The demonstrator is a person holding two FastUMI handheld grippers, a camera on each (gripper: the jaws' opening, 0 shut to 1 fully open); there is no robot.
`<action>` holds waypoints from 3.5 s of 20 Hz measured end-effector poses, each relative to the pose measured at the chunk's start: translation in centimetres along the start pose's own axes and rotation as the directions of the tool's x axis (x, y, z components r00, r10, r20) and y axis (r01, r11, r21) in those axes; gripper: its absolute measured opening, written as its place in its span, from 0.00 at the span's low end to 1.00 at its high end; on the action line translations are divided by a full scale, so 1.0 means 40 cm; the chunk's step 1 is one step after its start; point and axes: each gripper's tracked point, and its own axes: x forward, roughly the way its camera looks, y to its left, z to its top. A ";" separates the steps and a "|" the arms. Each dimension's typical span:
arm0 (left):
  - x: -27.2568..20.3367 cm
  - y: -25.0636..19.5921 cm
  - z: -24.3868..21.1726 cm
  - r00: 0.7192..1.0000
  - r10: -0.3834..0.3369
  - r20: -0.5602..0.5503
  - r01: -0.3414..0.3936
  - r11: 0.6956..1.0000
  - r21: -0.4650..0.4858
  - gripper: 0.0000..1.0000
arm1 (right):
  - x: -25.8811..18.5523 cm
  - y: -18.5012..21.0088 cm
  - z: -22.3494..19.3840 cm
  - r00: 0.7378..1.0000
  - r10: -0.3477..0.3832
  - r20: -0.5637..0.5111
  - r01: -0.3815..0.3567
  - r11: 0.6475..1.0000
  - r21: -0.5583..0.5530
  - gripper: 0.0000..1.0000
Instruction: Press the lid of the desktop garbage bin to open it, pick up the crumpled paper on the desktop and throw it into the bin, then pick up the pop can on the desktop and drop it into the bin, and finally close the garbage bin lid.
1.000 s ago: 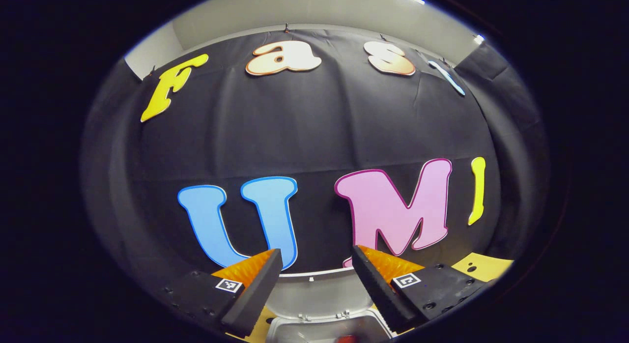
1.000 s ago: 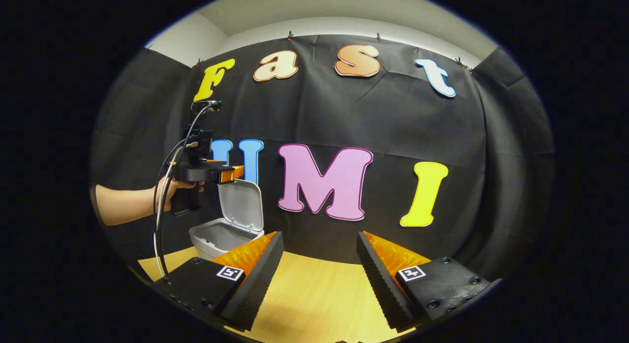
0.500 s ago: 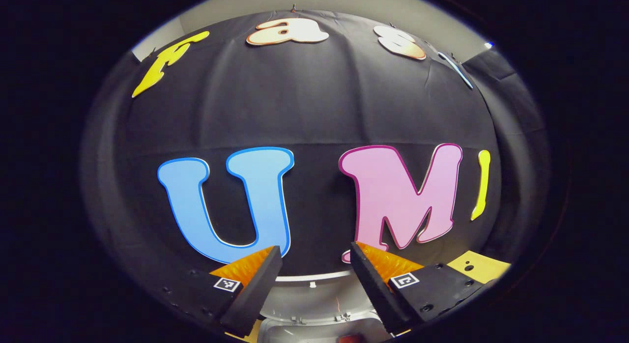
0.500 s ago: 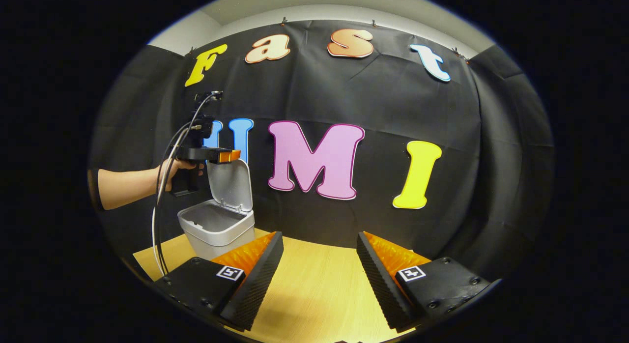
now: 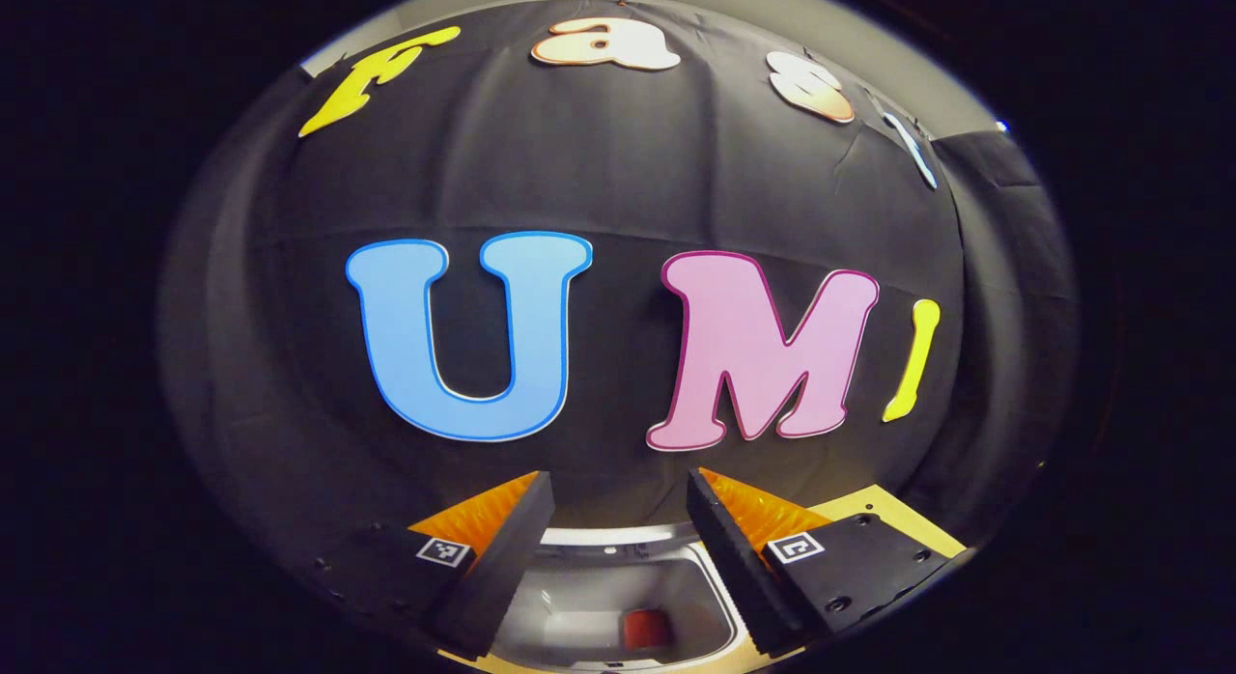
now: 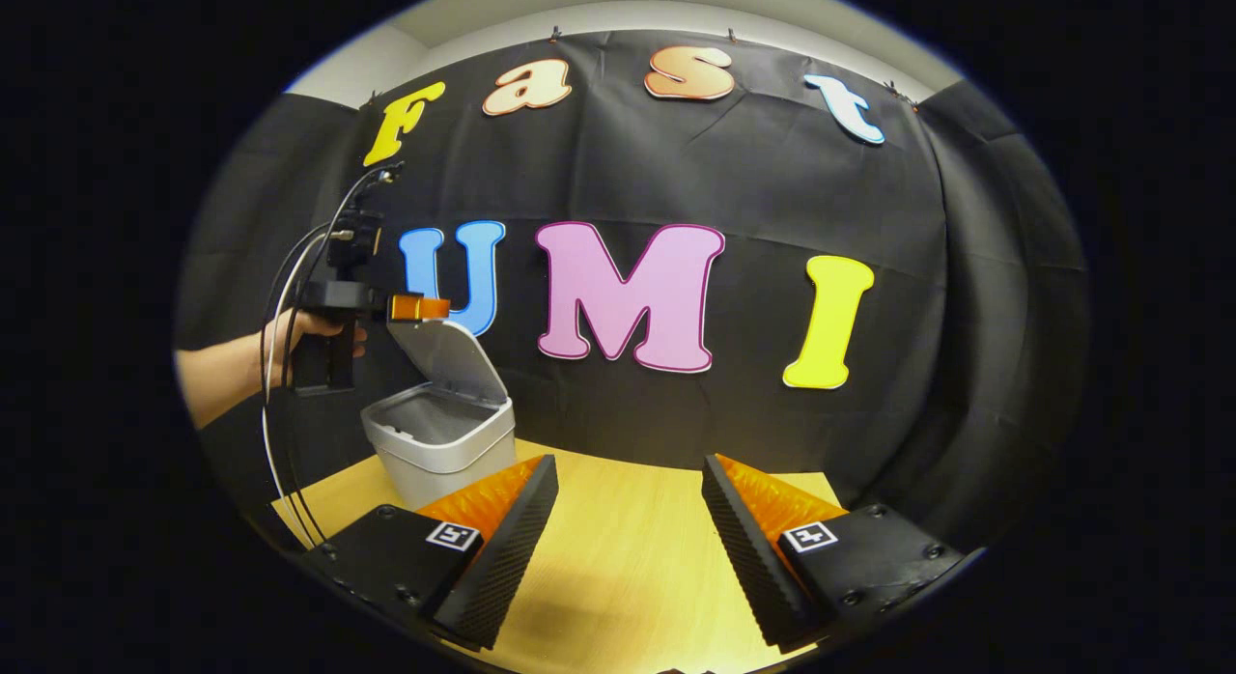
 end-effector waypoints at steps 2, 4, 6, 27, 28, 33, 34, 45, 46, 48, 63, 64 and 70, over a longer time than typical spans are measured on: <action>-0.040 -0.002 -0.054 1.000 0.006 -0.014 -0.006 1.000 -0.001 0.96 | -0.010 0.005 -0.004 1.000 -0.007 0.000 0.007 1.000 0.008 0.97; -0.070 -0.006 -0.111 1.000 0.009 -0.030 -0.008 1.000 0.026 0.95 | -0.024 0.010 -0.013 1.000 -0.012 -0.004 0.012 1.000 0.018 0.97; -0.098 -0.003 -0.183 0.998 0.014 -0.063 -0.012 1.000 0.023 0.95 | -0.037 0.010 -0.021 1.000 -0.022 -0.007 0.022 0.999 0.025 0.98; -0.133 -0.002 -0.372 1.000 0.013 -0.026 -0.010 0.994 0.110 0.98 | -0.099 0.034 -0.108 0.993 -0.090 -0.076 0.097 0.991 0.089 0.98; -0.139 -0.007 -0.374 0.999 0.023 -0.048 -0.018 0.994 0.107 0.97 | -0.097 0.037 -0.106 0.993 -0.087 -0.074 0.093 0.992 0.087 0.98; -0.263 -0.093 -0.229 0.997 0.029 0.069 -0.036 0.994 0.105 0.95 | -0.088 0.037 -0.076 0.997 -0.063 -0.038 0.066 0.995 0.081 0.98; -0.298 -0.118 -0.196 0.995 0.028 0.098 -0.038 0.994 0.106 0.95 | -0.086 0.039 -0.074 0.998 -0.058 -0.028 0.060 0.995 0.078 0.98; -0.605 -0.363 -0.083 0.973 0.015 0.230 -0.036 0.995 0.088 0.94 | -0.112 0.019 -0.092 0.998 0.043 0.037 -0.044 0.998 0.034 0.97; -0.620 -0.385 -0.076 0.970 0.004 0.241 -0.025 0.996 0.083 0.94 | -0.122 0.014 -0.086 0.998 0.040 0.056 -0.042 0.998 0.035 0.98; -0.638 -0.403 -0.064 0.967 0.000 0.255 -0.020 0.997 0.076 0.94 | -0.139 0.017 -0.065 0.995 0.039 0.094 -0.044 0.998 0.051 0.98; -0.755 -0.299 -0.054 0.952 -0.016 0.305 -0.020 0.993 0.115 0.94 | -0.280 0.127 0.051 0.963 -0.038 0.267 0.034 0.999 0.017 0.97; -0.771 -0.293 -0.055 0.950 -0.023 0.313 -0.018 0.992 0.127 0.94 | -0.294 0.131 0.047 0.962 -0.053 0.268 0.046 0.998 0.030 0.97; -0.831 -0.285 -0.061 0.939 -0.074 0.335 0.019 0.986 0.165 0.94 | -0.343 0.161 0.025 0.961 -0.095 0.260 0.089 0.995 0.035 0.98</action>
